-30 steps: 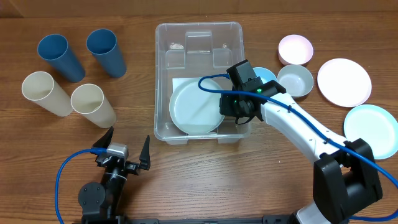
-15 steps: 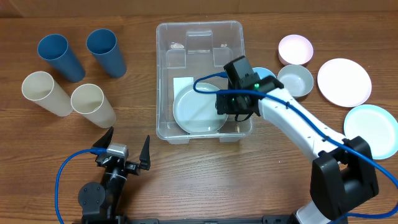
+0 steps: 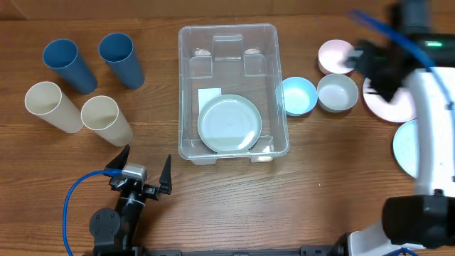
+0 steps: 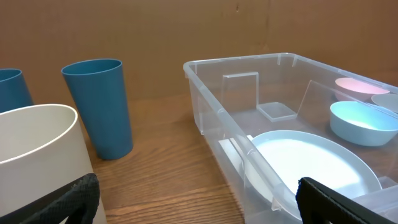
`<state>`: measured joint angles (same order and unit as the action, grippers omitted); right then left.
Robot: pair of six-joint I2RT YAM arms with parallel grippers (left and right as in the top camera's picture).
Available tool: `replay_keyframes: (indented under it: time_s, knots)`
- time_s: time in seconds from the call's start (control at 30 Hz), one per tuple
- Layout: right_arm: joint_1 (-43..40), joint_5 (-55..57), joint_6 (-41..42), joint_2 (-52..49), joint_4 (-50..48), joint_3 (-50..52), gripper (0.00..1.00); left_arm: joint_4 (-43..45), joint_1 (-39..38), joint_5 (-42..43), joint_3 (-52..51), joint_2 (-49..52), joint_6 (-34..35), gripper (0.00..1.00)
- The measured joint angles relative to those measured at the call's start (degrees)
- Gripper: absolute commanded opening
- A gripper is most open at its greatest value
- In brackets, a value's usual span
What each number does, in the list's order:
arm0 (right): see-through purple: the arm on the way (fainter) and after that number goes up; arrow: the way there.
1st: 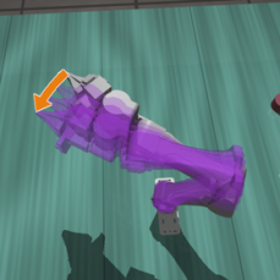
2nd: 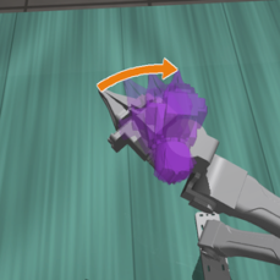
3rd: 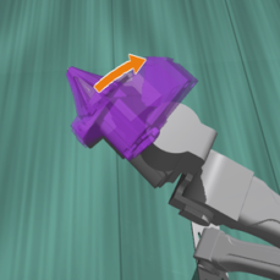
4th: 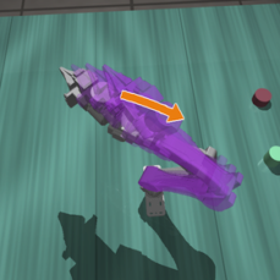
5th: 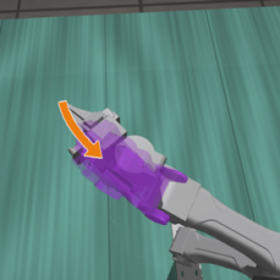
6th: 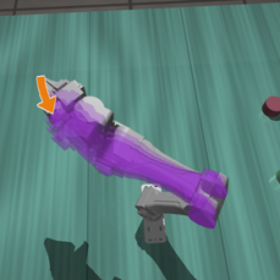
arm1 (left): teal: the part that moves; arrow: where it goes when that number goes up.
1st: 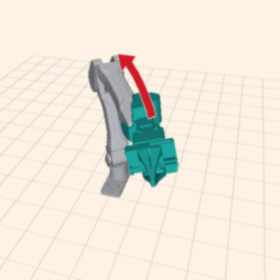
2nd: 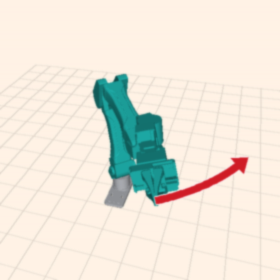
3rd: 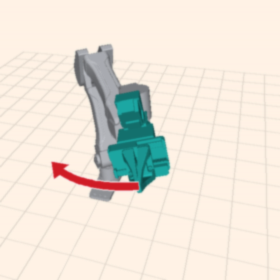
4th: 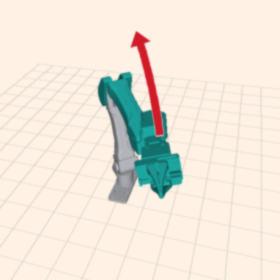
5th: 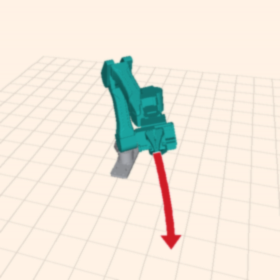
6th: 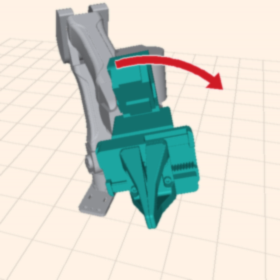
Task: Pack container
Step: 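Move right gripper to the light blue plate and grip its rim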
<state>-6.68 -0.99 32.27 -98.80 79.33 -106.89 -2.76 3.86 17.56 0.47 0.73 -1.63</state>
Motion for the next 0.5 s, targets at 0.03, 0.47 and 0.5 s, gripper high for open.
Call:
replay_keyframes:
  time_s: [0.03, 0.47, 0.5]
  knots:
    - [-6.29, 0.44, 1.09, 0.0, 1.27, 0.04, 1.0, 0.0, 0.0, 0.0, 0.0, 0.0, 0.0, 1.0]
    - [-50.27, 0.79, 4.96, -0.42, -9.53, 25.68, 0.98, 0.0, 0.0, 0.0, 0.0, 0.02, 0.0, 1.0]
    - [-50.56, 0.79, 5.05, -0.37, -12.87, 29.07, 0.96, -0.02, 0.0, -0.02, 0.0, 0.02, 0.0, 1.0]
